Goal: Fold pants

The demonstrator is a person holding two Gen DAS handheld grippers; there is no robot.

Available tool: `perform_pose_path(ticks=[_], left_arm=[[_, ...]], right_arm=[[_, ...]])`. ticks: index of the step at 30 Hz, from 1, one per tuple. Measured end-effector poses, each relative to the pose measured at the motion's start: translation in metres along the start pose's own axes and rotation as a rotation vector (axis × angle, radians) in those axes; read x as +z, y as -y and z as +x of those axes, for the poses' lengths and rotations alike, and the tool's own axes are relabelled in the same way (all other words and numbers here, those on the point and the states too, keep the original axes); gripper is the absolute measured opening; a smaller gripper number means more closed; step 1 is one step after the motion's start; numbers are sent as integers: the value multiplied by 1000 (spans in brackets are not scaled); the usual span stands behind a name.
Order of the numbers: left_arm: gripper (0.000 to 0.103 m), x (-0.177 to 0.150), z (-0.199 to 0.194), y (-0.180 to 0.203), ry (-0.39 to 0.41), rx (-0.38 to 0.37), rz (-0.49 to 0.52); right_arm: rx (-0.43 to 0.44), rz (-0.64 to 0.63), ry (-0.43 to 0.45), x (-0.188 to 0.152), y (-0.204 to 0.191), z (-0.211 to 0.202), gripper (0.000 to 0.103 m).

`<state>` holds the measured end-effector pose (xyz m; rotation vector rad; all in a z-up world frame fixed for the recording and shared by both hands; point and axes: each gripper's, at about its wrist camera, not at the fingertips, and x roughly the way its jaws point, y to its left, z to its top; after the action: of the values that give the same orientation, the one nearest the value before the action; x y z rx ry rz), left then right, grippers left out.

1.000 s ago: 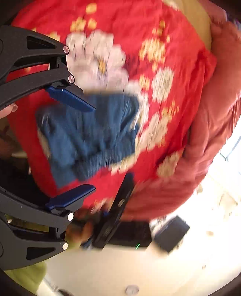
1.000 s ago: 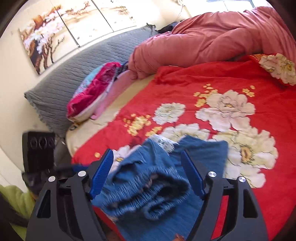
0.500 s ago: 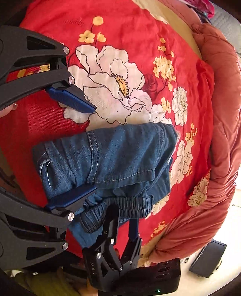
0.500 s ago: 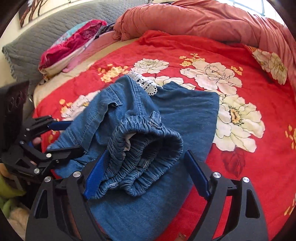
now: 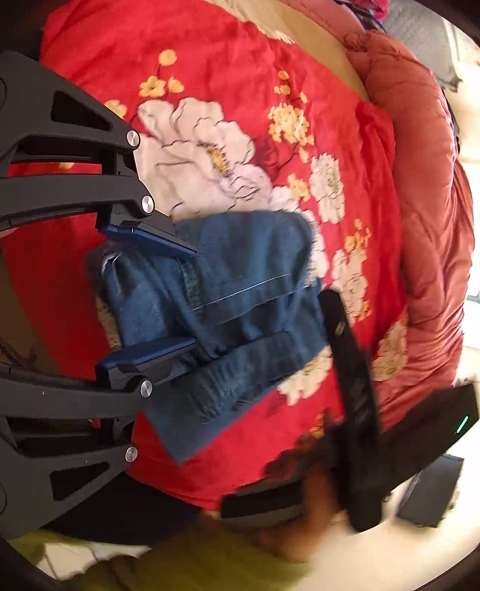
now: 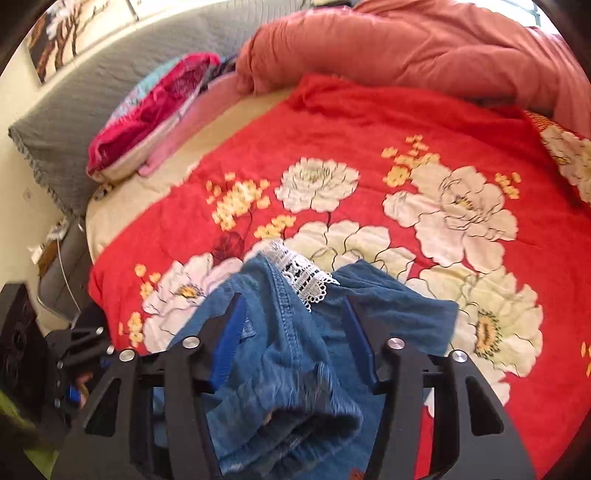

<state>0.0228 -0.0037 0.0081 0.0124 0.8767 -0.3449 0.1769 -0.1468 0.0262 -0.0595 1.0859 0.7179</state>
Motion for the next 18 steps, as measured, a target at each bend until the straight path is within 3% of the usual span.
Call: perform_pose_path(ticks=[3, 5, 6, 8, 14, 15, 18], left_arm=[[37, -11, 3, 10, 0, 46, 48], [37, -12, 2, 10, 0, 44, 52], [37, -12, 1, 8, 1, 34, 44], [36, -12, 1, 3, 2, 13, 26], [37, -11, -2, -4, 10, -17, -7], [37, -11, -2, -4, 12, -22, -13], [37, -12, -3, -4, 7, -28, -21]], right_arm=[[-39, -66, -103, -1, -8, 27, 48], [-74, -108, -160, -9, -14, 42, 35], [-72, -122, -173, -12, -16, 46, 22], [-83, -166, -156, -18, -25, 46, 10], [-192, -217, -48, -1, -39, 23, 6], [-213, -223, -53, 6, -38, 27, 0], [-316, -250, -94, 15, -32, 49, 0]])
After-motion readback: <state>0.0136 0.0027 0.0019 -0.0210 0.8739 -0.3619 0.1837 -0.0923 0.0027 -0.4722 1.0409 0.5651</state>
